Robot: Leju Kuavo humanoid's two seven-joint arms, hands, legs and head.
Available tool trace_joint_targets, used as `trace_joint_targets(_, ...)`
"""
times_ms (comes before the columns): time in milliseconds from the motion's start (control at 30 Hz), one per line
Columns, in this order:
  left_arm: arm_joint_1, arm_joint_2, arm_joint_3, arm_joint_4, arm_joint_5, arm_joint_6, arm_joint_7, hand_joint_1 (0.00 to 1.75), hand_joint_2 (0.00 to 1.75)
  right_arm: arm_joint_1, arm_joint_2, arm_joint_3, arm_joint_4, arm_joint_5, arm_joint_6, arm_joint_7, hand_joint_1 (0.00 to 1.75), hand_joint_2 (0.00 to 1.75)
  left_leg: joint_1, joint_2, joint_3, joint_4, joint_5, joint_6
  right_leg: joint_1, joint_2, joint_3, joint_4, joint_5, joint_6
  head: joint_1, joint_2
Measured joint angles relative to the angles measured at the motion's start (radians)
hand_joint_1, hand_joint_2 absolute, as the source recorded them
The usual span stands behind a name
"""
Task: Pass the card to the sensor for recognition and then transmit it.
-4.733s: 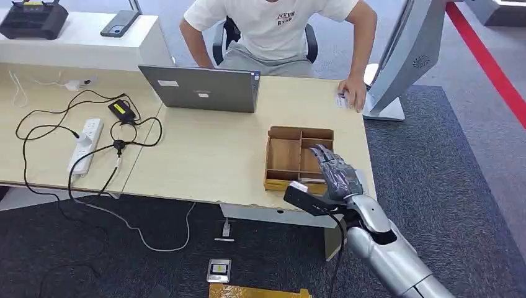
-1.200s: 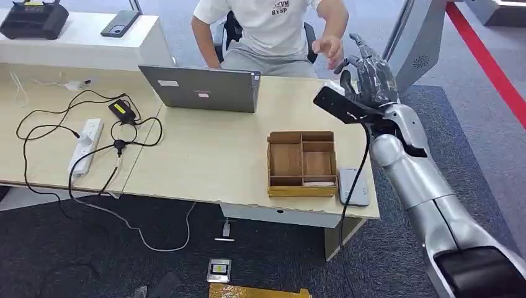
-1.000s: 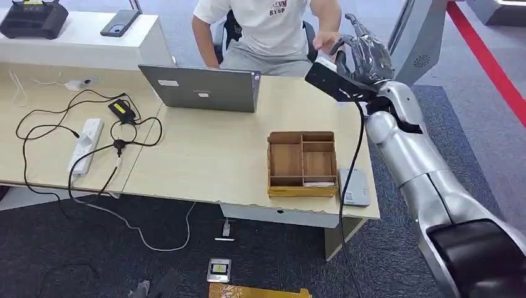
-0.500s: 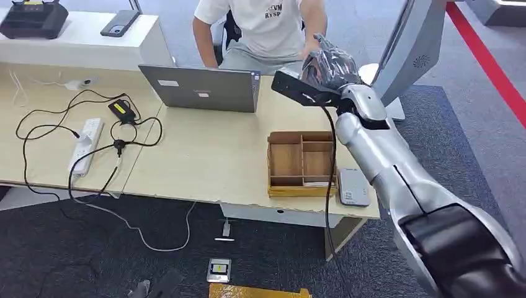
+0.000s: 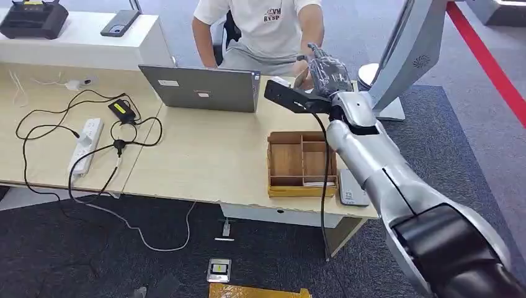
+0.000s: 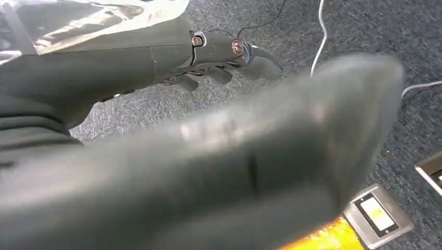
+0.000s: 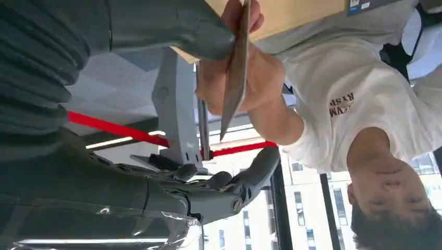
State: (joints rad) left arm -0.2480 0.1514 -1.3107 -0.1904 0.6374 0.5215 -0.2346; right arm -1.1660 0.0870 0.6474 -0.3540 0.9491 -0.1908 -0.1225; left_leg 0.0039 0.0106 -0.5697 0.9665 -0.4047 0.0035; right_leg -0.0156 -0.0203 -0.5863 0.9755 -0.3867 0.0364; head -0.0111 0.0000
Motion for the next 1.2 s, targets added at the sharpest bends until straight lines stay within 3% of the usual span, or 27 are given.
trace_joint_targets(200,0.002,0.000,0.000,0.000,-0.003,0.002,0.000,0.00,0.00,-0.013,-0.005,0.006,0.015,-0.010,-0.039,-0.034,0.00,1.75,0.000,0.000,0.000,0.000,0.000,0.000,0.000,0.000,0.000,0.000,0.000,0.000,0.000,0.000)
trace_joint_targets(367,0.018,-0.003,0.007,0.000,0.020,0.045,-0.029,0.00,0.00,-0.025,-0.049,-0.017,0.015,-0.122,-0.292,-0.191,0.00,1.75,0.000,0.000,0.001,0.001,0.000,0.000,0.000,0.000,0.000,-0.001,0.000,0.000,0.000,0.000)
trace_joint_targets(533,0.057,-0.011,0.023,0.000,0.059,0.060,-0.058,0.00,0.00,-0.011,-0.163,-0.102,0.009,-0.297,-0.462,-0.336,0.00,1.75,0.000,0.000,0.001,0.001,-0.001,0.002,0.000,0.000,0.001,-0.003,0.000,0.001,0.000,0.000)
trace_joint_targets(600,0.070,-0.013,0.032,0.000,0.076,0.063,-0.058,0.00,0.00,0.015,-0.218,-0.154,-0.005,-0.281,-0.477,-0.365,0.00,1.75,0.000,0.000,0.002,0.002,-0.002,0.002,0.000,0.000,0.001,-0.005,0.001,0.002,-0.001,0.000)
trace_joint_targets(667,0.077,-0.014,0.041,0.000,0.095,0.065,-0.052,0.00,0.00,0.066,-0.289,-0.259,-0.036,-0.155,-0.479,-0.386,0.00,1.75,0.000,-0.001,0.003,0.002,-0.002,0.003,0.000,0.000,0.004,-0.006,0.001,0.002,-0.002,0.000)
trace_joint_targets(733,0.084,-0.016,0.055,0.000,0.109,0.066,-0.049,0.00,0.00,0.130,-0.361,-0.405,-0.066,-0.023,-0.480,-0.451,0.00,1.75,0.000,-0.004,0.003,0.003,-0.004,0.005,0.000,-0.002,0.007,-0.007,-0.001,0.004,-0.001,0.000)
trace_joint_targets(867,0.095,-0.021,0.077,0.000,0.142,0.071,-0.037,0.00,0.00,0.271,-0.500,-0.715,-0.109,0.104,-0.480,-0.548,0.00,1.75,0.000,-0.011,0.002,0.003,-0.005,0.007,0.000,-0.008,0.009,-0.008,-0.003,0.007,0.001,0.000)
trace_joint_targets(1033,0.096,-0.031,0.105,0.000,0.173,0.073,-0.020,0.00,0.00,0.482,-0.593,-1.062,-0.148,0.174,-0.480,-0.557,0.00,1.75,0.000,-0.011,0.002,0.003,-0.009,0.007,-0.001,-0.008,0.010,-0.008,-0.005,0.009,0.002,0.000)
trace_joint_targets(1167,0.093,-0.038,0.124,0.000,0.191,0.073,-0.013,0.00,0.00,0.615,-0.613,-1.305,-0.162,0.292,-0.480,-0.566,0.00,1.75,0.000,-0.010,0.004,0.003,-0.012,0.006,0.000,-0.006,0.009,-0.008,-0.006,0.008,0.000,0.000)
trace_joint_targets(1200,0.093,-0.040,0.127,0.000,0.192,0.073,-0.010,0.00,0.00,0.644,-0.612,-1.329,-0.164,0.296,-0.480,-0.567,0.00,1.75,0.000,-0.011,0.003,0.003,-0.012,0.006,0.000,-0.006,0.010,-0.008,-0.007,0.008,0.000,0.000)
